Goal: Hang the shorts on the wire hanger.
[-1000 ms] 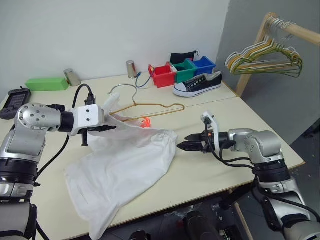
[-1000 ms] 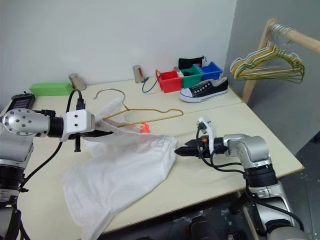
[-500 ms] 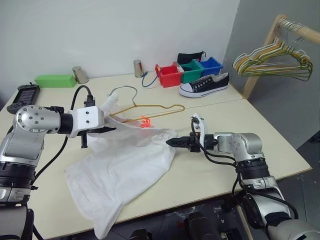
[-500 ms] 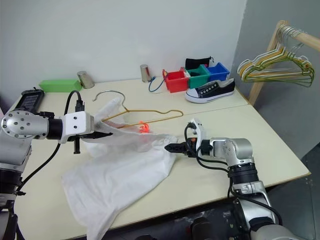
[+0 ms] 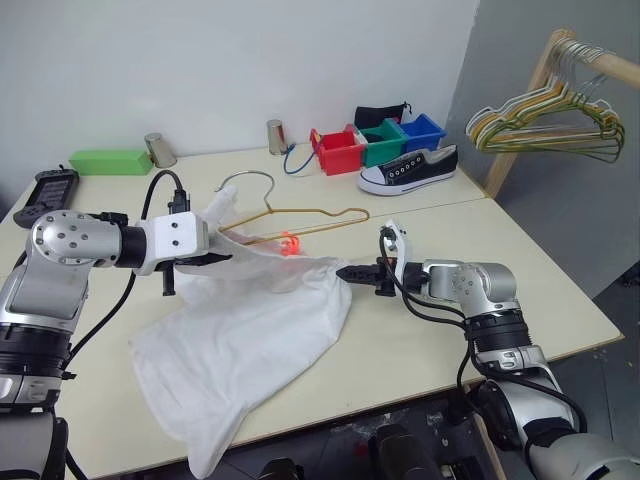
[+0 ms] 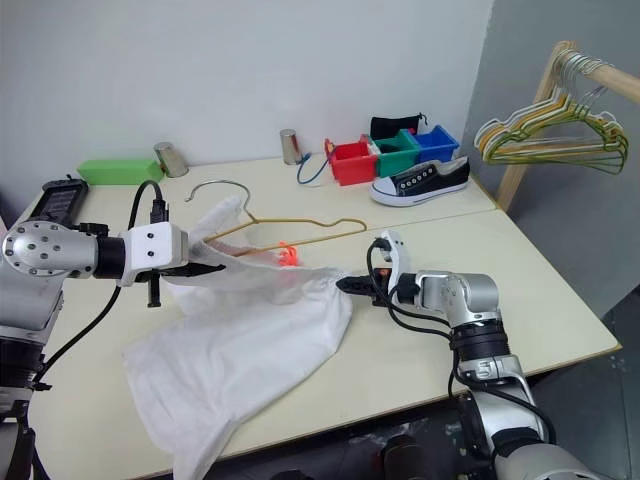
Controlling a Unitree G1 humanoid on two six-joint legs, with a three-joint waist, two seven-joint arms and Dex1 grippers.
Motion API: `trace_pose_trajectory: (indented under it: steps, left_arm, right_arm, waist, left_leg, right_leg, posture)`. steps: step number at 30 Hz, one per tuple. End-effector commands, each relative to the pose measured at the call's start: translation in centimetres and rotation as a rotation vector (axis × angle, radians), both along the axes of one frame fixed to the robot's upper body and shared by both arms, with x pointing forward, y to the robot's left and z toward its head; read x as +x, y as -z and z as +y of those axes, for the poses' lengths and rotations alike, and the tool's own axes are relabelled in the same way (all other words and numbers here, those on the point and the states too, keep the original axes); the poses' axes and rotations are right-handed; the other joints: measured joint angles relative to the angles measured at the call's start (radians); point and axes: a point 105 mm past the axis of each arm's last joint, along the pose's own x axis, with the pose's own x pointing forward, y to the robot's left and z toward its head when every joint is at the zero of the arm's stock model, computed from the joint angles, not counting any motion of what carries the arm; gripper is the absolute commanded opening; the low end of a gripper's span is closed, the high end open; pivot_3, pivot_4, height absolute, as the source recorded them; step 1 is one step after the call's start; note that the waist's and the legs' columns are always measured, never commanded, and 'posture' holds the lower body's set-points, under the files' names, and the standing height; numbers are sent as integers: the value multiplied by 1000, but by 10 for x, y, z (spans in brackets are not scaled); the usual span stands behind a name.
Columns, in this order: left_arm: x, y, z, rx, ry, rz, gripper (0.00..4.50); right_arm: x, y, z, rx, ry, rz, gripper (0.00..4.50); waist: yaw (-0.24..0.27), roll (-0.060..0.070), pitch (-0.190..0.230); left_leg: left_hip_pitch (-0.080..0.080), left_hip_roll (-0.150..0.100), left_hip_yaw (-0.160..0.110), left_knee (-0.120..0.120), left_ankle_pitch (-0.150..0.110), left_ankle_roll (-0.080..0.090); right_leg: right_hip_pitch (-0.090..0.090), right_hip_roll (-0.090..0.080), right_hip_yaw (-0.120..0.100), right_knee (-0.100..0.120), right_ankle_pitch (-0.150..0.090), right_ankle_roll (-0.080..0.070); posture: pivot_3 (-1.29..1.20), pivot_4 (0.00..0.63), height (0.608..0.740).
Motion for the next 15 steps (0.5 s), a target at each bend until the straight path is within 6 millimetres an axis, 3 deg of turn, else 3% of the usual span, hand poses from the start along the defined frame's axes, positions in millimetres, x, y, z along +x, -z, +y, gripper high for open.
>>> trace_pose_trajectory:
  steps: [1, 4, 9, 15]
  left_arm:
    - [1, -21, -1, -12, 4, -81, 98]
    - [0, -20, -1, -12, 2, -80, 98]
    - [-4, -19, 2, -20, -1, -58, 98]
    - [-23, -7, 8, 4, 15, 81, 98]
  right_arm:
    - [0, -19, 4, 38, -29, -73, 757]
    - [-1, -20, 2, 20, -37, -96, 53]
    - [2, -21, -11, -207, -83, -380, 53]
    - [17, -42, -41, -424, -87, -764, 53]
  waist:
    - [0, 0, 0]
    - [0, 0, 0]
    - [1, 0, 0]
    - [-2, 0, 0]
  left_leg:
    - [0, 0, 0, 0, 0, 0]
    - [0, 0, 0, 0, 0, 0]
    - [0, 0, 0, 0, 0, 0]
    - [0, 0, 1, 0, 0, 0]
  right_leg:
    - [0, 0, 0, 0, 0, 0]
    - [0, 0, 0, 0, 0, 0]
    - [0, 0, 0, 0, 0, 0]
    - [0, 0, 0, -1, 0, 0]
  posture:
    - [-103, 21, 740]
    - [-104, 22, 740]
    - [-104, 26, 740]
    - [-118, 35, 740]
